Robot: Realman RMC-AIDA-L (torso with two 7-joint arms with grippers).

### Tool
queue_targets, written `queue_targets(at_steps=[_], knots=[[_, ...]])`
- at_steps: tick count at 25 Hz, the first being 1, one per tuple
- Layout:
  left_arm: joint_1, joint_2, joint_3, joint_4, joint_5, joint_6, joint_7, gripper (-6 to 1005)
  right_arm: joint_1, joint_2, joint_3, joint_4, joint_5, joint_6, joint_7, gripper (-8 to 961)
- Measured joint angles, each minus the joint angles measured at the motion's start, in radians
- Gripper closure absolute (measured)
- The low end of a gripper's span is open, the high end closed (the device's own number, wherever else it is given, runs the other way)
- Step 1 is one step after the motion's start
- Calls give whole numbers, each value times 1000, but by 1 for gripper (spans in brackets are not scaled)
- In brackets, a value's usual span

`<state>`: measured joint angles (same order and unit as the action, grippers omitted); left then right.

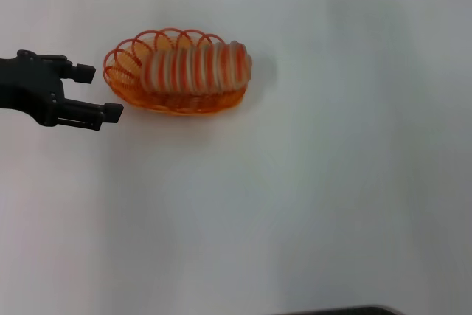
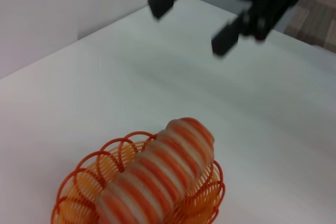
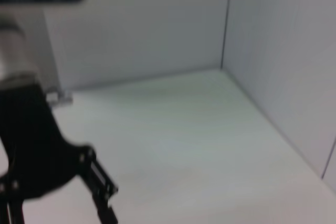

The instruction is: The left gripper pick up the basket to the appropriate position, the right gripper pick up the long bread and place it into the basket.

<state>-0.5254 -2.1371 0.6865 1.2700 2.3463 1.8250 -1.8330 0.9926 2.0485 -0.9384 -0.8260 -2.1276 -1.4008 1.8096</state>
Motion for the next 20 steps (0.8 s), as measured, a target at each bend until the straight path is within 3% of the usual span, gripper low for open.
queue_targets(at_steps=[8, 14, 20], knots=[[12, -6, -3, -1, -31, -21, 0, 111, -153, 10, 184, -55, 190, -121, -161, 173], [15, -7, -3, -16, -48, -27, 3, 112, -280, 4, 239, -57, 306, -152, -215, 174], [15, -10, -2, -26, -49, -40, 5, 112, -422, 19, 322, -55, 389, -167, -289, 176]])
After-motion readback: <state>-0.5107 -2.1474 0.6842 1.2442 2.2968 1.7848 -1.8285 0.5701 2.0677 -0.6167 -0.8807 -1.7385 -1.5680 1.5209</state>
